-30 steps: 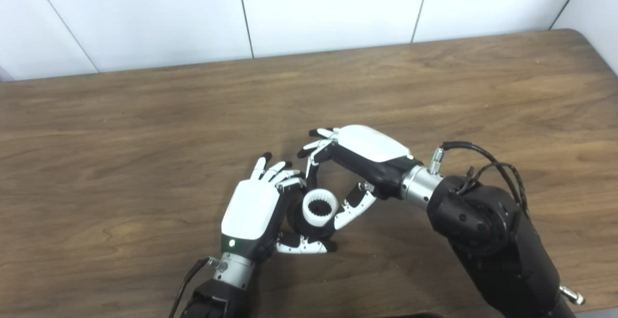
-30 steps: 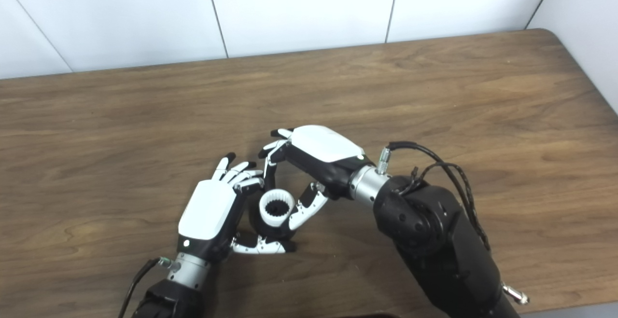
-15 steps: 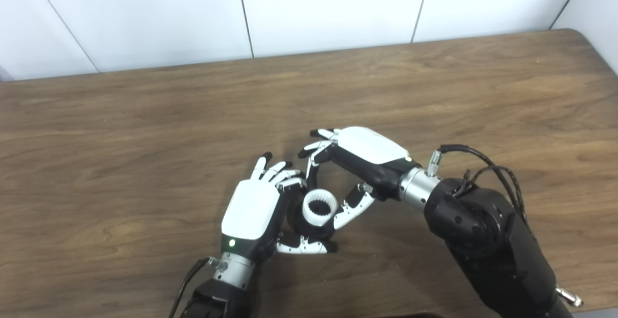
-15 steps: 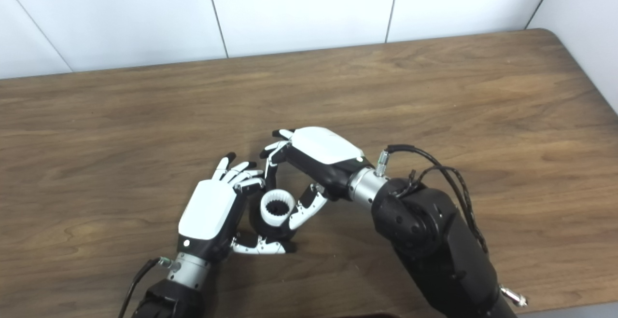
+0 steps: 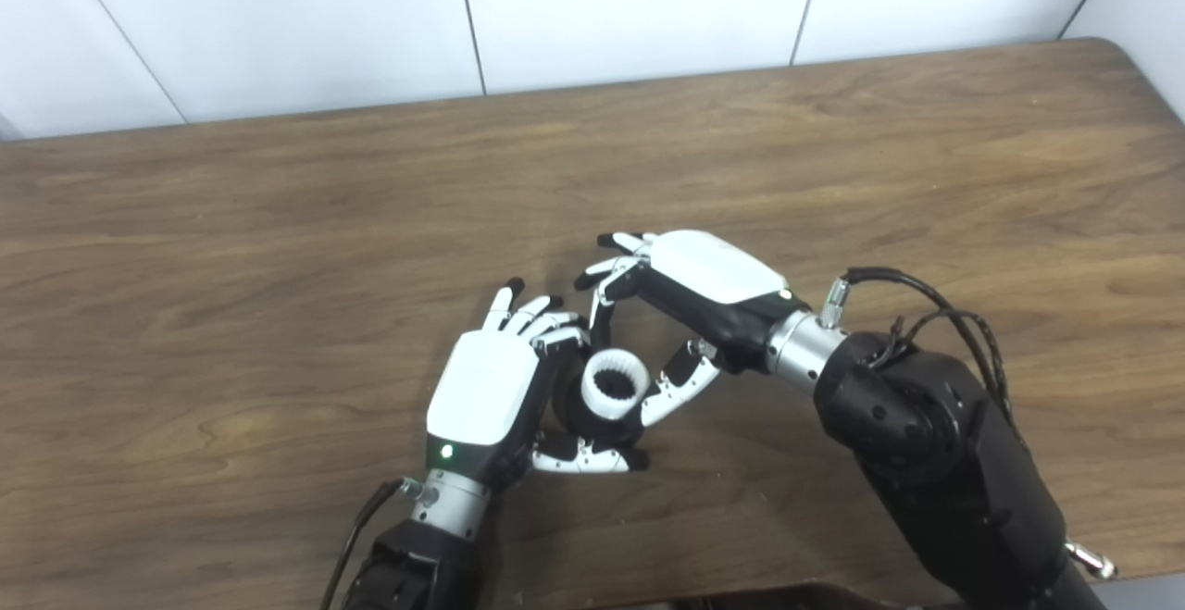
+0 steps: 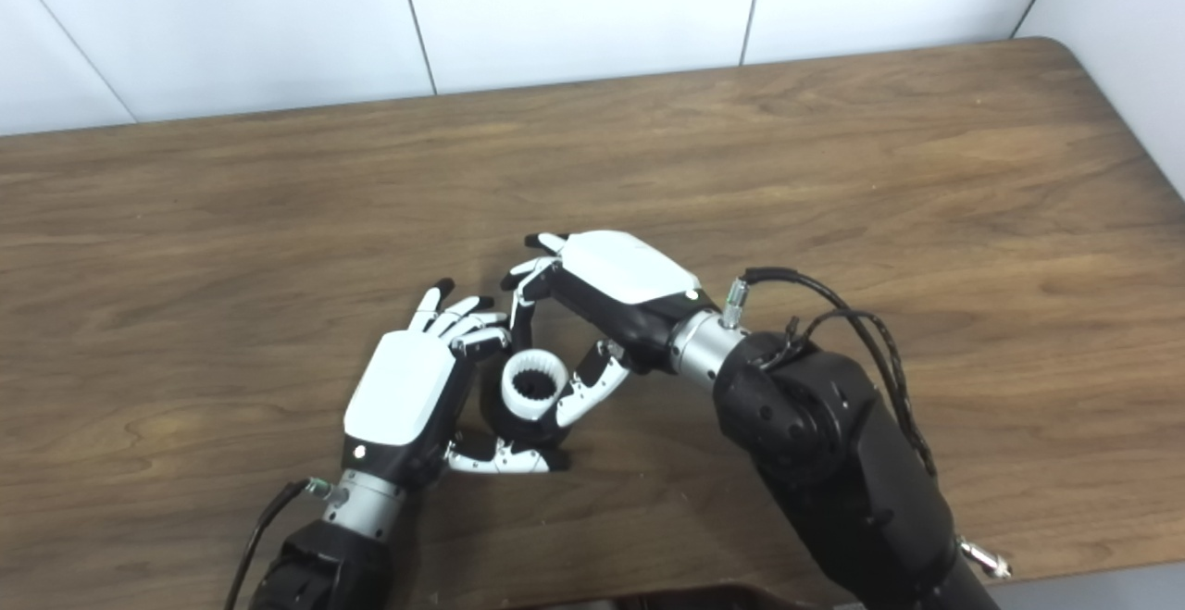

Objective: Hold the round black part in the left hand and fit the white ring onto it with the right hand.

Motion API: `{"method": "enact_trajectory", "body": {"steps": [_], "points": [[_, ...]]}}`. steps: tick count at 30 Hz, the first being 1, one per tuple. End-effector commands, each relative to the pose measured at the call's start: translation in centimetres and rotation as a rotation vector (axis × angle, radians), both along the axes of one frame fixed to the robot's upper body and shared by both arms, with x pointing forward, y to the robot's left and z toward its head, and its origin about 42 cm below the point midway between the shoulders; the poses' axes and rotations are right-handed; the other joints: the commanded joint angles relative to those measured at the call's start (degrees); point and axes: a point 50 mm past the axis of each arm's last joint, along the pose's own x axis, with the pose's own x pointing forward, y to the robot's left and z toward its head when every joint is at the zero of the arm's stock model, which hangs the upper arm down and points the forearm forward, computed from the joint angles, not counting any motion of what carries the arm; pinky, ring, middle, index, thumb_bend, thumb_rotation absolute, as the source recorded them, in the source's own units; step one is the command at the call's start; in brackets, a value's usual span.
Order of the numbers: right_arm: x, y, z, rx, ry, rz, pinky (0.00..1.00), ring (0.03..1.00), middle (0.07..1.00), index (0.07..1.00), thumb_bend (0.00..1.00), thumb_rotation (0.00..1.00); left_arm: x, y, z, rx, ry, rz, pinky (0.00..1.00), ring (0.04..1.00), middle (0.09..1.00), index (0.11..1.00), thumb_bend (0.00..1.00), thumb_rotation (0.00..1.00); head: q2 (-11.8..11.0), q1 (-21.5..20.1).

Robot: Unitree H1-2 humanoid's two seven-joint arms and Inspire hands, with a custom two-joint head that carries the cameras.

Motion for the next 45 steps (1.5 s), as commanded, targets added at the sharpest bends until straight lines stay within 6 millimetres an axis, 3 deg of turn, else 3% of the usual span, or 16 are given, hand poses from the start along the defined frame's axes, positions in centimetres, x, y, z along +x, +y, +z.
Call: {"method": "enact_trajectory", "body": {"steps": [1,42,43,45], "points": [[-0.20,0.35,1.02,0.019,-0.061,0.022,1.00,0.984,0.838,0.484,0.52,0.13,0.15,-0.21,0.91,-0.007,-0.045,0.003,1.00,0.866,0.757,0.485,0.52,0.05,0.1,0.0],[-0.25,0.19,0.76,0.018,-0.067,0.010,1.00,0.972,0.847,0.490,0.52,0.15,0.06,-0.46,1.16,-0.012,-0.040,0.003,1.00,0.873,0.763,0.485,0.52,0.05,0.5,0.4],[-0.20,0.17,0.81,0.017,-0.067,0.008,1.00,0.972,0.849,0.549,0.81,0.19,0.09,-0.45,1.16,-0.011,-0.041,0.002,1.00,0.873,0.764,0.485,0.52,0.05,0.5,0.1],[-0.14,0.15,0.88,0.015,-0.070,0.007,1.00,0.973,0.853,0.583,0.95,0.21,0.13,-0.43,1.16,-0.010,-0.043,0.002,1.00,0.873,0.764,0.485,0.52,0.05,0.5,0.1]]}}
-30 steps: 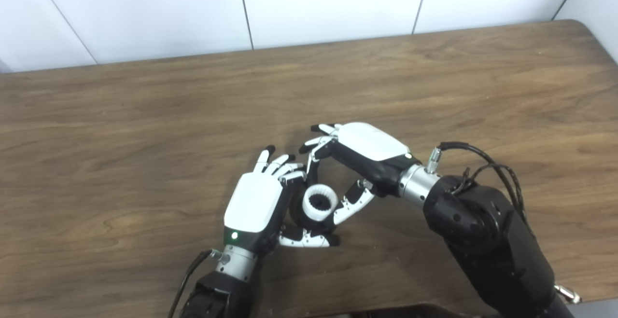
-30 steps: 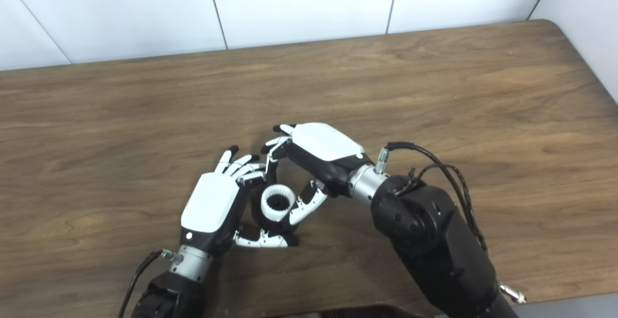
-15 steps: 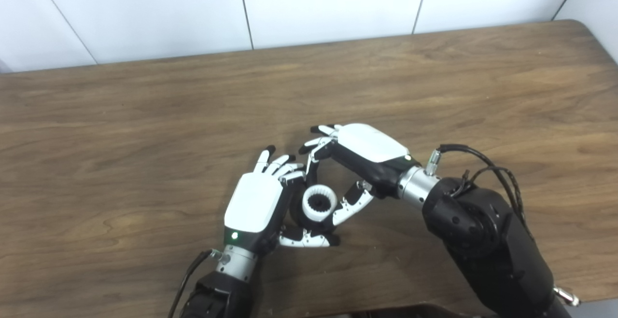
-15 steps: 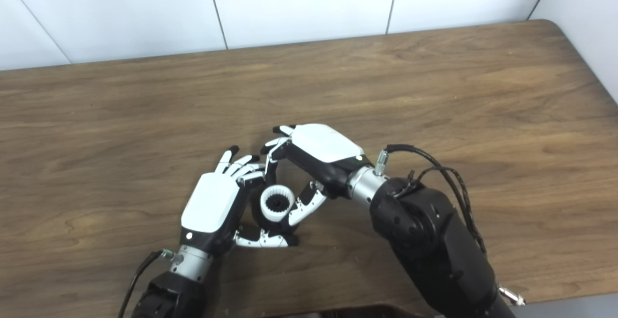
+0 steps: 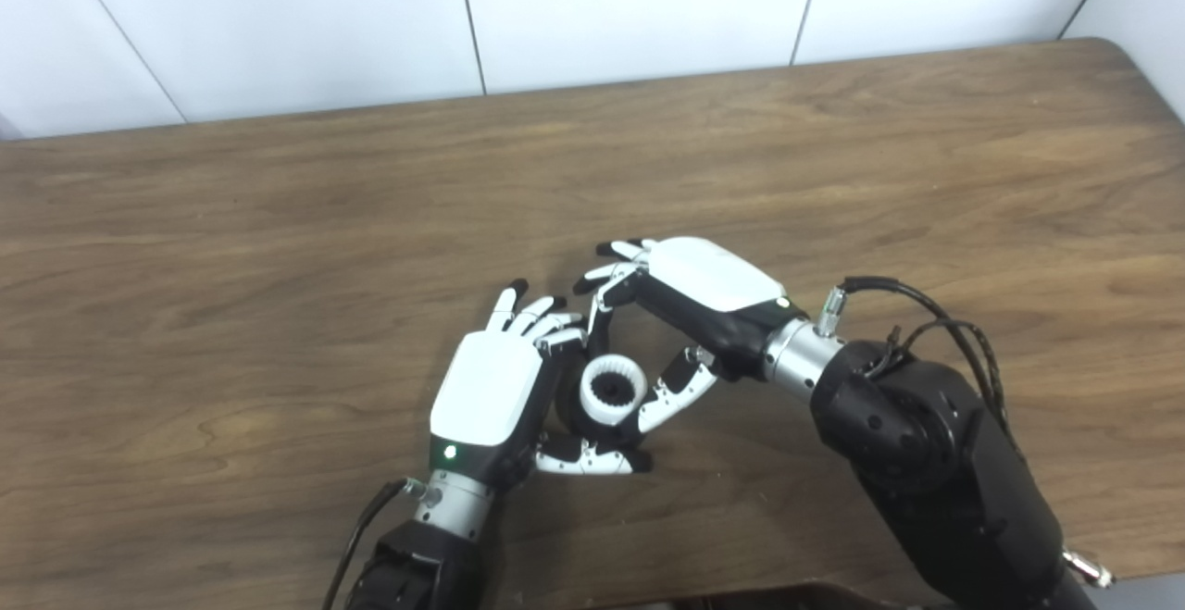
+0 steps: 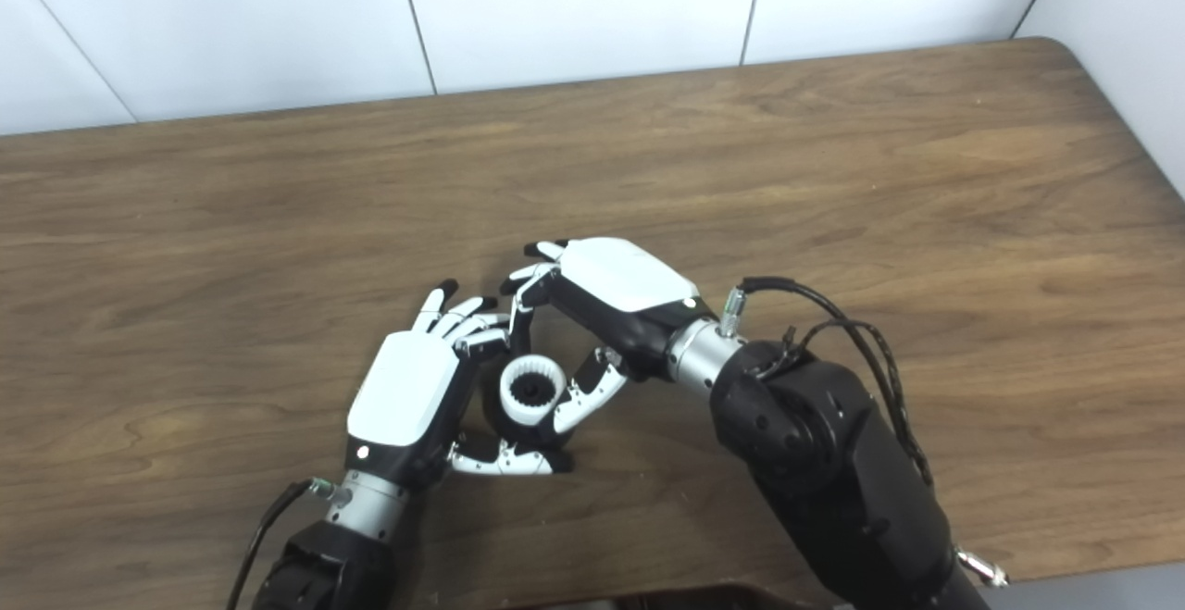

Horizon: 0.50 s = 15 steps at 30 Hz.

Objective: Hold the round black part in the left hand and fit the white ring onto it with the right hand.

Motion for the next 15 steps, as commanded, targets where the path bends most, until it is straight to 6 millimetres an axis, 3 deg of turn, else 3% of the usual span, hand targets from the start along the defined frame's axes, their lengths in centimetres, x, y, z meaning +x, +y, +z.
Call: {"method": "enact_trajectory", "body": {"steps": [1,15], "points": [[0.22,0.05,1.31,0.010,-0.073,0.015,1.00,0.973,0.856,0.594,0.98,0.22,0.23,-0.21,1.11,-0.009,-0.049,0.006,1.00,0.872,0.763,0.485,0.52,0.05,0.0,-0.1],[0.30,-0.07,1.54,0.021,-0.076,0.005,1.00,0.978,0.860,0.593,1.00,0.17,0.36,-0.09,1.06,-0.008,-0.053,0.006,1.00,0.871,0.763,0.485,0.52,0.05,0.0,-0.5]]}}
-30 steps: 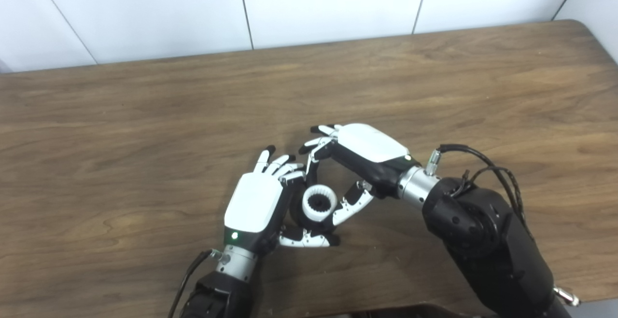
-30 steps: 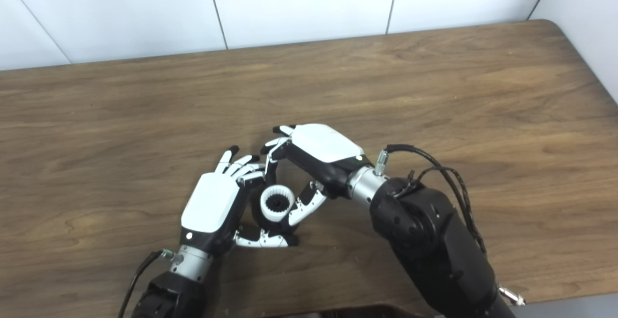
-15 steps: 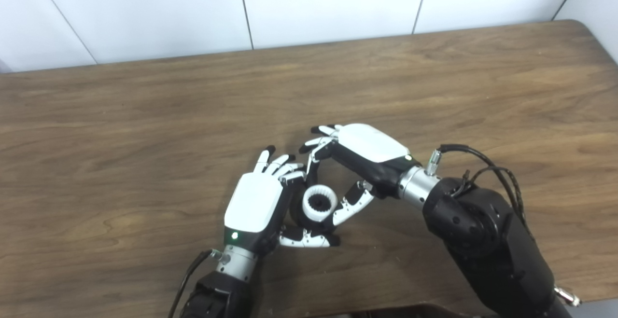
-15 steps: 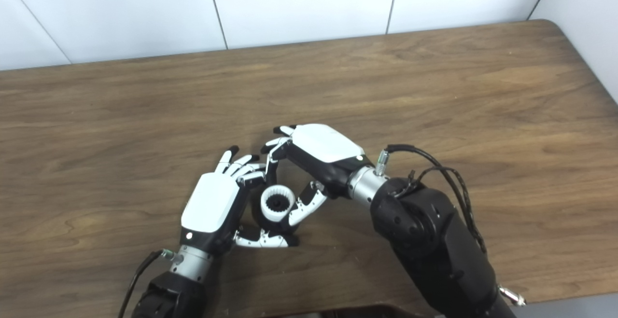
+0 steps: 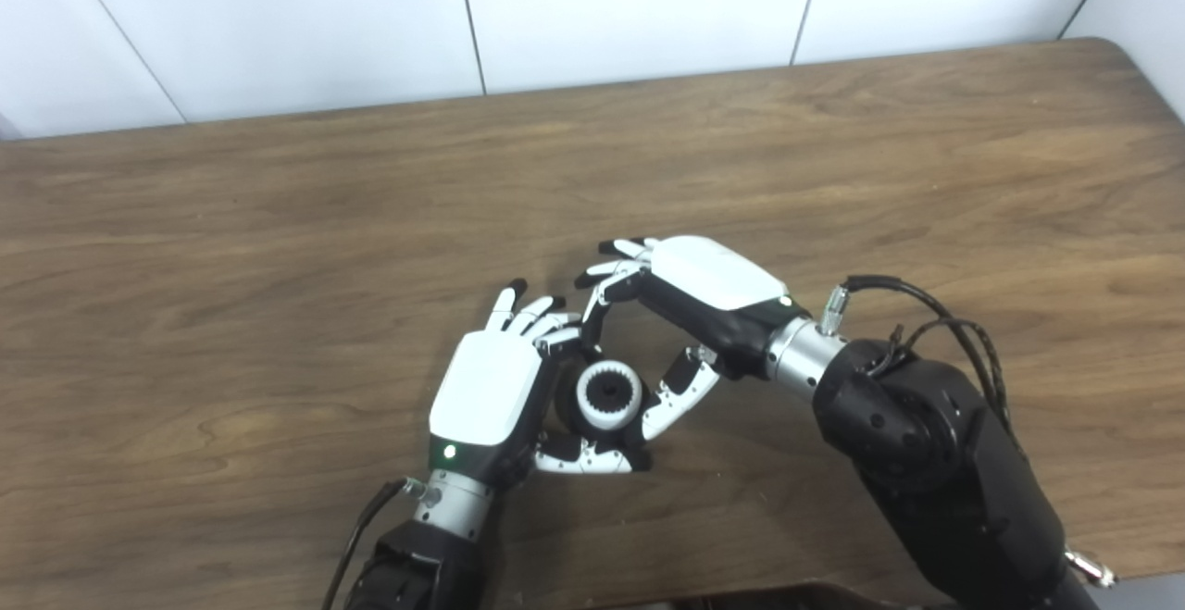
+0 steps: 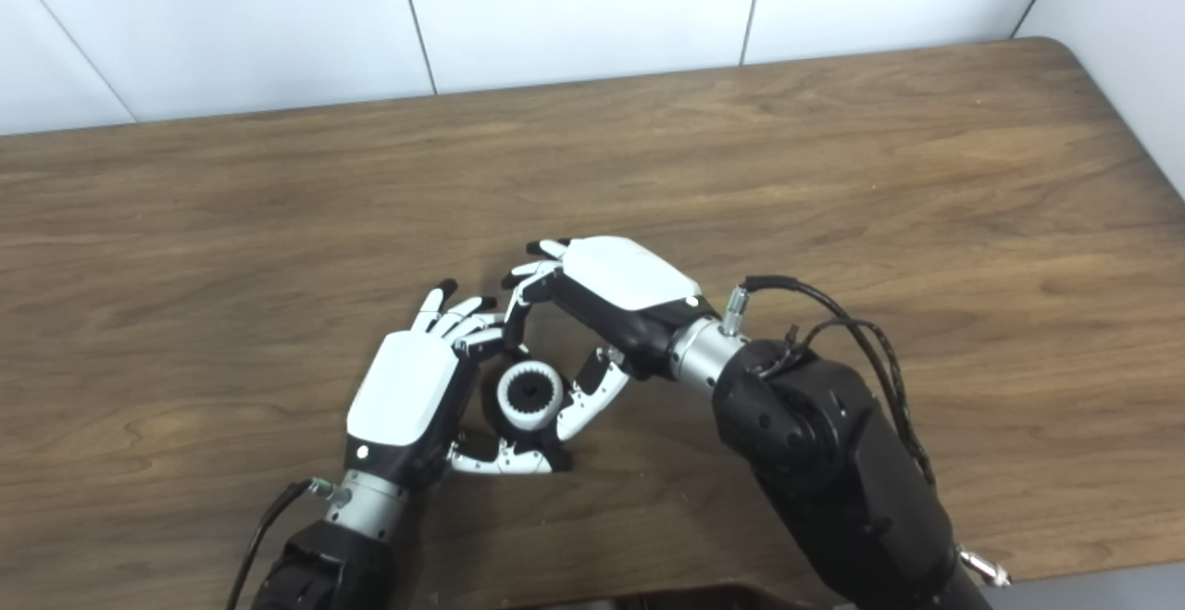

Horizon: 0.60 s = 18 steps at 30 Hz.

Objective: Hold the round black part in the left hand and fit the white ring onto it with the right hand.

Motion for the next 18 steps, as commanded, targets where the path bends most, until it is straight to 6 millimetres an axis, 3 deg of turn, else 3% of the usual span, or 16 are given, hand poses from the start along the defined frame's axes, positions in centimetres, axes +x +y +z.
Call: {"method": "enact_trajectory", "body": {"steps": [1,18], "points": [[0.3,0.0,1.6,0.022,-0.076,0.008,1.00,0.980,0.860,0.593,1.00,0.17,0.3,-0.1,1.1,-0.011,-0.054,0.005,1.00,0.871,0.763,0.485,0.52,0.05,0.0,0.0],[0.3,-4.0,4.5,0.017,-0.117,-0.119,1.00,0.979,0.855,0.658,1.00,0.23,0.5,0.3,0.9,-0.010,-0.057,0.011,1.00,0.864,0.758,0.485,0.52,0.05,-0.5,-0.3]]}}
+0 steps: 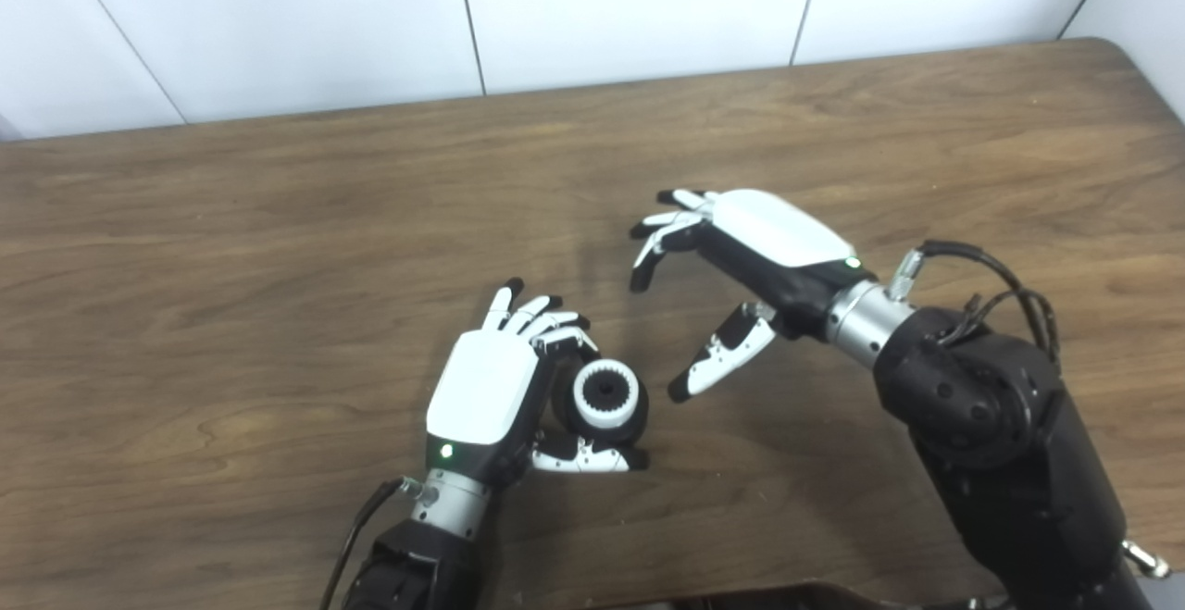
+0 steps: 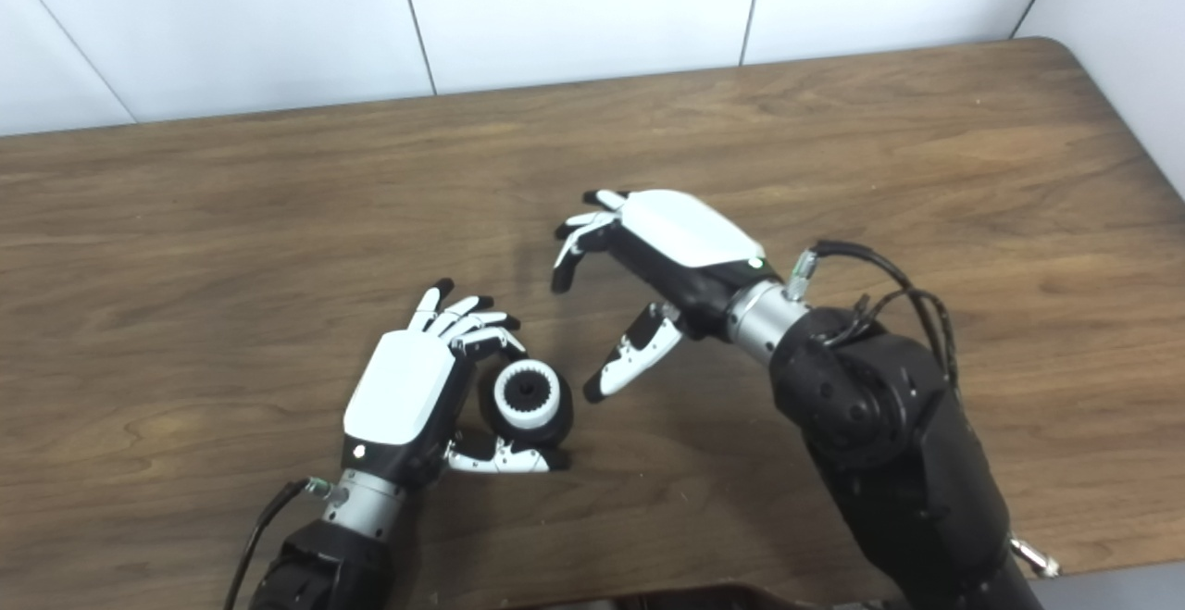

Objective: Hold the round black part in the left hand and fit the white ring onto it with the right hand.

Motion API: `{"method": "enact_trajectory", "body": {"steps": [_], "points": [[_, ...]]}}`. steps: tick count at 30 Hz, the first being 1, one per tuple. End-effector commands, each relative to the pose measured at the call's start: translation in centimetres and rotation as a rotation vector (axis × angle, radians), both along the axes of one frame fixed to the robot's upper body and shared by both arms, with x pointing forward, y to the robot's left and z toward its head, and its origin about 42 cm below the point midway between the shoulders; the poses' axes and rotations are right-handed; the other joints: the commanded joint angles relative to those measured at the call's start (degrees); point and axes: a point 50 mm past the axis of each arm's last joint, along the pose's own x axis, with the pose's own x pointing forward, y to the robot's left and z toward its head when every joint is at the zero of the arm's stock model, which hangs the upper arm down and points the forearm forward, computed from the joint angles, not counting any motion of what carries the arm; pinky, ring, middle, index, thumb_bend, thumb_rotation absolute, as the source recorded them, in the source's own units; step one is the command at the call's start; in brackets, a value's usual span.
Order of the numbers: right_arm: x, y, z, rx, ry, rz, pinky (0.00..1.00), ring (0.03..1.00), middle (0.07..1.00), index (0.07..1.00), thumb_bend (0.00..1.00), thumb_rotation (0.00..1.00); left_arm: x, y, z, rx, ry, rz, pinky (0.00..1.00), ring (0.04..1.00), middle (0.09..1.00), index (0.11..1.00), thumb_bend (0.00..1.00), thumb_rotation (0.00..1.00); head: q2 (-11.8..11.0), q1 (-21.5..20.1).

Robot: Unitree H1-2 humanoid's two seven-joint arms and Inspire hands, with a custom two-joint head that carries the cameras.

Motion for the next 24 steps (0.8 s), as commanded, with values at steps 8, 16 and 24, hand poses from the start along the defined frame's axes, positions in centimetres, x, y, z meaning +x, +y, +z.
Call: {"method": "enact_trajectory", "body": {"steps": [8,16,24], "points": [[-0.2,-0.7,1.5,0.017,-0.075,-0.027,0.98,0.966,0.853,0.689,1.00,0.25,0.3,0.3,1.0,0.000,-0.036,0.022,1.00,0.871,0.763,0.487,0.52,0.06,-0.4,-0.1],[0.0,-0.6,1.0,0.026,-0.073,-0.041,0.96,0.958,0.852,0.687,1.00,0.28,0.5,0.6,1.6,0.005,-0.013,0.049,1.00,0.889,0.795,0.559,0.70,0.15,-0.7,0.0],[-0.2,-0.5,0.3,0.040,-0.057,-0.052,0.97,0.967,0.853,0.687,1.00,0.28,0.8,1.2,2.4,-0.006,-0.013,0.072,1.00,0.890,0.821,0.695,0.98,0.36,-0.8,0.3]]}}
